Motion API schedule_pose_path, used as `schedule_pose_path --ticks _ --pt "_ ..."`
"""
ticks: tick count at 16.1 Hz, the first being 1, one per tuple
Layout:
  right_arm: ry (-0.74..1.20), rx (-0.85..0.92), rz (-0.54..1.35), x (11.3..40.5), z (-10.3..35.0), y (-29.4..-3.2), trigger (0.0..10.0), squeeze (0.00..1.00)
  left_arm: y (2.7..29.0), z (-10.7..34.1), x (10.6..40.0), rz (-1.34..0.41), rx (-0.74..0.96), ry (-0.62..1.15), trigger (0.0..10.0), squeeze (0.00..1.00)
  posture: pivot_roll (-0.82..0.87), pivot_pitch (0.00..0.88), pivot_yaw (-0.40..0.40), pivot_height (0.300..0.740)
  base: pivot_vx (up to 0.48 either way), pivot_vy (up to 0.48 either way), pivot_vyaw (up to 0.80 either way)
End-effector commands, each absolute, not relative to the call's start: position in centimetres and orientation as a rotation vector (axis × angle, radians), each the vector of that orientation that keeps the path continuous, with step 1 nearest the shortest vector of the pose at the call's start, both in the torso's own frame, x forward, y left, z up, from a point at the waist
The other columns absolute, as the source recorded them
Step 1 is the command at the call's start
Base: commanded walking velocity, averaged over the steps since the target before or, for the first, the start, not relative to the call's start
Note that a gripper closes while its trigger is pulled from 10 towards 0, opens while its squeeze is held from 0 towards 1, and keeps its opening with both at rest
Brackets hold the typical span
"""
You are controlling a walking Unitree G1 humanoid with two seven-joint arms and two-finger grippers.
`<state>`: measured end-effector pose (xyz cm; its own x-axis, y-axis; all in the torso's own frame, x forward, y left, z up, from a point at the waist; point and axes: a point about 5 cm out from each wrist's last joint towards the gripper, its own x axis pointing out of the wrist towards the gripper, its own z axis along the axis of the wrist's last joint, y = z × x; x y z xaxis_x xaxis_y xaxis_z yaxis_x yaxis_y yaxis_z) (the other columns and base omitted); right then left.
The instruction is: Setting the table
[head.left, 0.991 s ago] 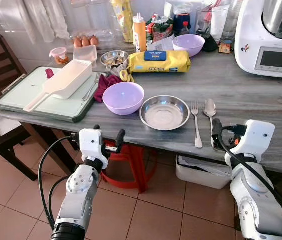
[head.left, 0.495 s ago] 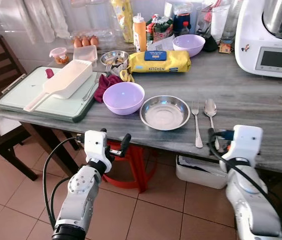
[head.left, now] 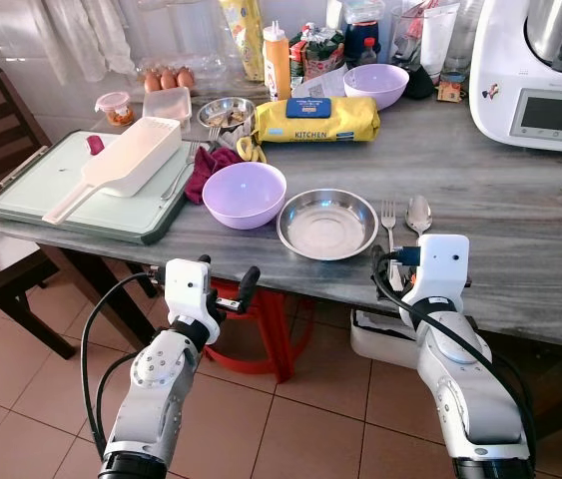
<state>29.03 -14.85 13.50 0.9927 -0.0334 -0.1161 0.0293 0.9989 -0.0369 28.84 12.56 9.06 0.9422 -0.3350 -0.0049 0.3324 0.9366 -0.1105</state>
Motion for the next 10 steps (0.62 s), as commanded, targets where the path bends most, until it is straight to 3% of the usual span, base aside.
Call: schedule_pose_path --ticks 1,9,10 --pt "0.139 -0.035 -0.029 28.9 13.1 -14.7 10.0 0.0 13.2 9.0 28.6 -0.332 -0.099 0.033 10.0 0.0 -0.1 0.084 0.122 0.74 0.0 0.0 0.0" --pt "0.173 0.025 0.028 28.3 12.1 -14.1 10.0 0.0 13.0 9.1 28.7 -0.342 -0.095 0.037 10.0 0.0 -0.1 0.083 0.128 0.74 0.0 0.0 0.0" --pt "0.184 0.032 0.041 28.2 11.8 -14.0 10.0 0.0 12.7 9.1 28.4 -0.403 -0.124 0.042 10.0 0.0 -0.1 0.082 0.127 0.74 0.0 0.0 0.0"
